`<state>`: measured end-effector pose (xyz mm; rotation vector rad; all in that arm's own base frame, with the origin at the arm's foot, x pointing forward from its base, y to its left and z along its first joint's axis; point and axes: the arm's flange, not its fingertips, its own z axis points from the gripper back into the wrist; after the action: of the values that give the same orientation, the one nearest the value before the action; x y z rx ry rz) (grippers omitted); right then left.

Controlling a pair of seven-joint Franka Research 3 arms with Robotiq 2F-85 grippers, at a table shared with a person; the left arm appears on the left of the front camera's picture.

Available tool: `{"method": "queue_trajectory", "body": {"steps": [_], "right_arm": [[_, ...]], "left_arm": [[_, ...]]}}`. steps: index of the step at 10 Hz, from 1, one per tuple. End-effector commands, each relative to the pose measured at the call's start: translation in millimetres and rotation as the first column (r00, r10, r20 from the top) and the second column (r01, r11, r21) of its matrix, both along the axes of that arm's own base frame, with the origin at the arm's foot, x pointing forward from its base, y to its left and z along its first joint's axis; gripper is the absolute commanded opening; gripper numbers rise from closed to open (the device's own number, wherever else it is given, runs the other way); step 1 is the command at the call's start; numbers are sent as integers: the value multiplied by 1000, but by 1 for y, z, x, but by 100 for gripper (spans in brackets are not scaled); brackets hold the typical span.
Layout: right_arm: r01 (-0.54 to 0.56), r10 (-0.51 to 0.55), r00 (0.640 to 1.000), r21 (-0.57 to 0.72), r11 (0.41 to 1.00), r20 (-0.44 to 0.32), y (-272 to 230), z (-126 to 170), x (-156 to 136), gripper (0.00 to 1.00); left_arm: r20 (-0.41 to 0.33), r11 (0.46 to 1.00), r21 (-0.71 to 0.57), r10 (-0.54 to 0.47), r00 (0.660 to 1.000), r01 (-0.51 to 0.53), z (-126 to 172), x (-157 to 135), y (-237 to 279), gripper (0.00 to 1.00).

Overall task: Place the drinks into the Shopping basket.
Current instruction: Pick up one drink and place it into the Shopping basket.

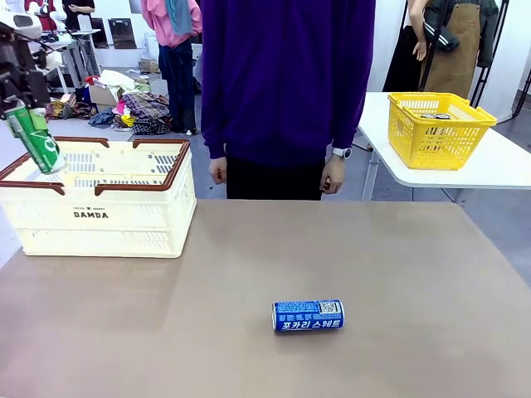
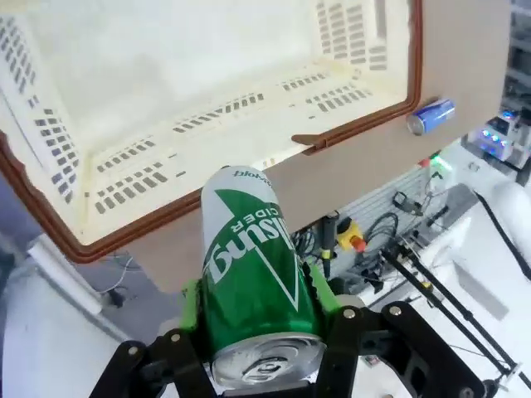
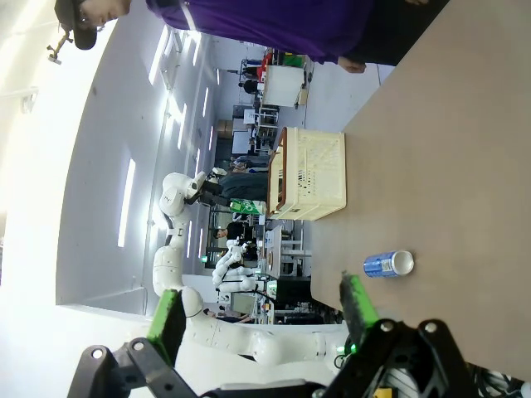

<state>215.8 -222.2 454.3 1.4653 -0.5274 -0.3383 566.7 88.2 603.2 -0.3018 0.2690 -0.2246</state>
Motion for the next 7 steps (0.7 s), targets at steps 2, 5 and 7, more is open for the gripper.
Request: {"method": "queue_trajectory", "body": {"steps": [2, 5, 7], "right_arm": [[8, -8, 1000, 19, 1000, 9, -1, 5, 1, 100], [8, -8, 1000, 19, 1000, 9, -1, 5, 1, 100], [8, -8, 1000, 19, 1000, 9, -1, 5, 1, 100]], "left_arm": [[100, 994, 93, 45, 994, -54, -7, 8, 15, 0], [161, 995, 95, -47, 986, 32, -35, 28, -3, 0], [96, 995, 79, -67, 993, 59, -68, 46, 0, 0]]}}
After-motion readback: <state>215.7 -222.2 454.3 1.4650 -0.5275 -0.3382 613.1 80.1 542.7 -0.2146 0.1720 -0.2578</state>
